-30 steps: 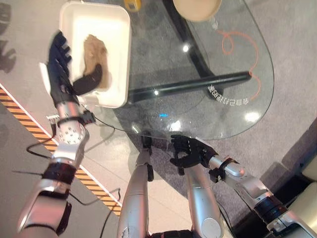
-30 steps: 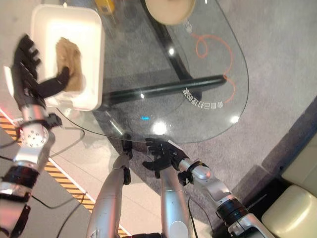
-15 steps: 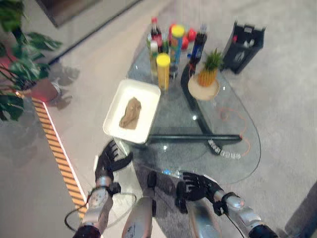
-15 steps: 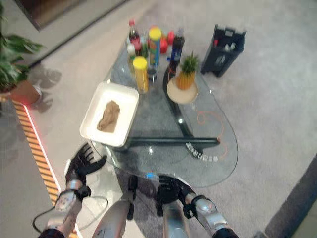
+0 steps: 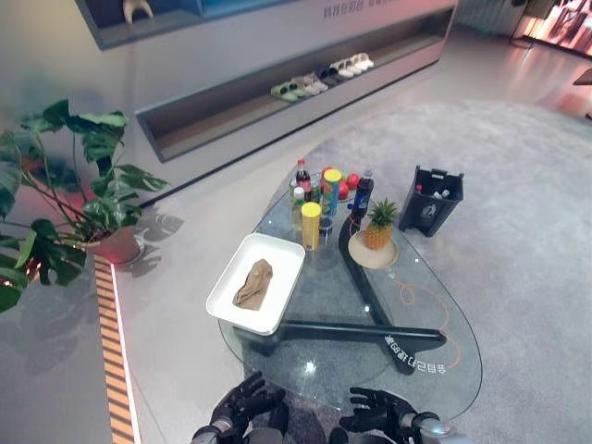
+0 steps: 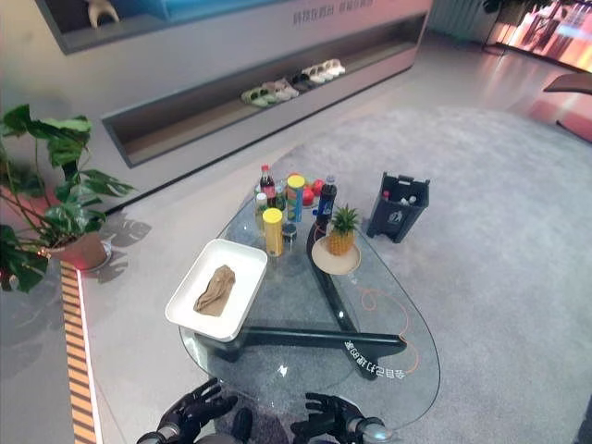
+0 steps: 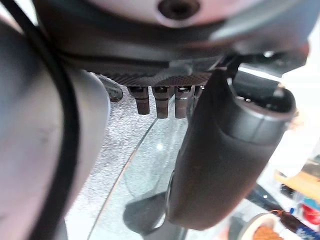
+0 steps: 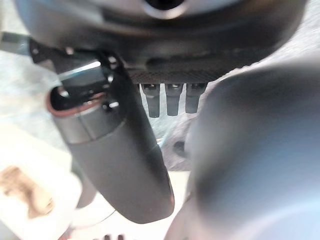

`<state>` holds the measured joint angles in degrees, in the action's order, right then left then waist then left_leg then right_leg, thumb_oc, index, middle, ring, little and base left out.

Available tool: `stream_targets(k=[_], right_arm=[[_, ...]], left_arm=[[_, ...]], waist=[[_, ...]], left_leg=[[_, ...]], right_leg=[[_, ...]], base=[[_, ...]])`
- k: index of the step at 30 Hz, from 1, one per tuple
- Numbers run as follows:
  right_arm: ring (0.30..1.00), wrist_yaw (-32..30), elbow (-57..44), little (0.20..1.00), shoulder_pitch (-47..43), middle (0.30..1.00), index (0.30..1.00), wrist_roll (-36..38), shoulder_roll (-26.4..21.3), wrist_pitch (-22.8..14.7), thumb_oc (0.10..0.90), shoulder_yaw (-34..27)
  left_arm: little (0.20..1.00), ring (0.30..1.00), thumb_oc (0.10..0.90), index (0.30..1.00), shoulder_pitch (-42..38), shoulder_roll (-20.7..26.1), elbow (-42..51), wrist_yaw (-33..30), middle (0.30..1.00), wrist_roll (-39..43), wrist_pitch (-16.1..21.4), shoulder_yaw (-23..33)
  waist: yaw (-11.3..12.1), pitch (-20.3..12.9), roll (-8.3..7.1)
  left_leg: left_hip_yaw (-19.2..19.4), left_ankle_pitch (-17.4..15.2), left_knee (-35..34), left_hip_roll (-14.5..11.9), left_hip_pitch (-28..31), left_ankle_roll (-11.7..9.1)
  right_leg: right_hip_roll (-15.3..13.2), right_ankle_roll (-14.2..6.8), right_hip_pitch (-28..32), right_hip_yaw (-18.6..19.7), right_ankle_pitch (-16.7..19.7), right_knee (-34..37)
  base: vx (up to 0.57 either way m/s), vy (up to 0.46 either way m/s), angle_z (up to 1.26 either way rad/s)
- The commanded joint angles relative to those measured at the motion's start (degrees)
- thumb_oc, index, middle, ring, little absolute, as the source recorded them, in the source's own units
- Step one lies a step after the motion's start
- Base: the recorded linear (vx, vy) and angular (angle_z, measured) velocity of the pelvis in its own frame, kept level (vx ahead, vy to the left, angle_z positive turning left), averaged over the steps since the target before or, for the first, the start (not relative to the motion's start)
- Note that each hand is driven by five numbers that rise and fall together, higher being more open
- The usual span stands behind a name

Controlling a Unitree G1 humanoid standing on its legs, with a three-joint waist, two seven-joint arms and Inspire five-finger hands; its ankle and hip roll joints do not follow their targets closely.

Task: Wipe the table with a cloth and put it in the basket.

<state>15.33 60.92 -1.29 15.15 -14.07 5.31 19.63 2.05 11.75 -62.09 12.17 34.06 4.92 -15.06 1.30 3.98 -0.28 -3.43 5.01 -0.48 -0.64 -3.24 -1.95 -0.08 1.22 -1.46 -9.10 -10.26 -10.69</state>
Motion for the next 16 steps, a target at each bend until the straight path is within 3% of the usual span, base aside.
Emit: stream_targets(k=[1,4,16], right_arm=[[0.900,2.60,0.67,0.900,-2.01,0.900,0.900,0.97,0.25,-1.89,0.800,0.87],[0.900,3.75,3.73,0.900,-2.40,0.900,0.900,0.67,0.78,-3.47,0.800,0.27],[0.900,4.70,4.88,0.900,-2.04,0.900,0.900,-0.86,1.13,-4.12,0.800,0.36]], left_arm=[[0.900,0.900,0.800,0.900,-2.89,-1.25,-1.43,5.51,0.900,-1.75,-0.31,-0.30],[0.900,0.900,0.800,0.900,-3.62,-1.35,-4.11,7.18,0.900,-2.09,-0.75,0.01],[0.900,0.900,0.800,0.900,-3.57,-1.71,-6.12,6.81,0.900,-2.33,0.45,0.72]], waist=[[-0.04,0.53,-1.83],[-0.35,-0.32,-1.35],[-0.82,-1.09,-0.89]], left_leg=[[-0.34,-6.39,2.32,3.60,3.06,1.80],[0.16,-6.35,1.29,3.01,4.29,1.56],[0.73,-6.19,-0.35,2.52,5.84,1.59]], right_leg=[[-0.27,-2.13,4.17,3.23,9.38,11.52],[-0.43,-2.32,4.98,3.47,9.46,12.12],[-0.65,-2.51,5.89,3.73,9.95,13.46]], base=[[0.02,-0.005,-0.05],[0.02,0.000,-0.02],[0.01,0.004,-0.05]])
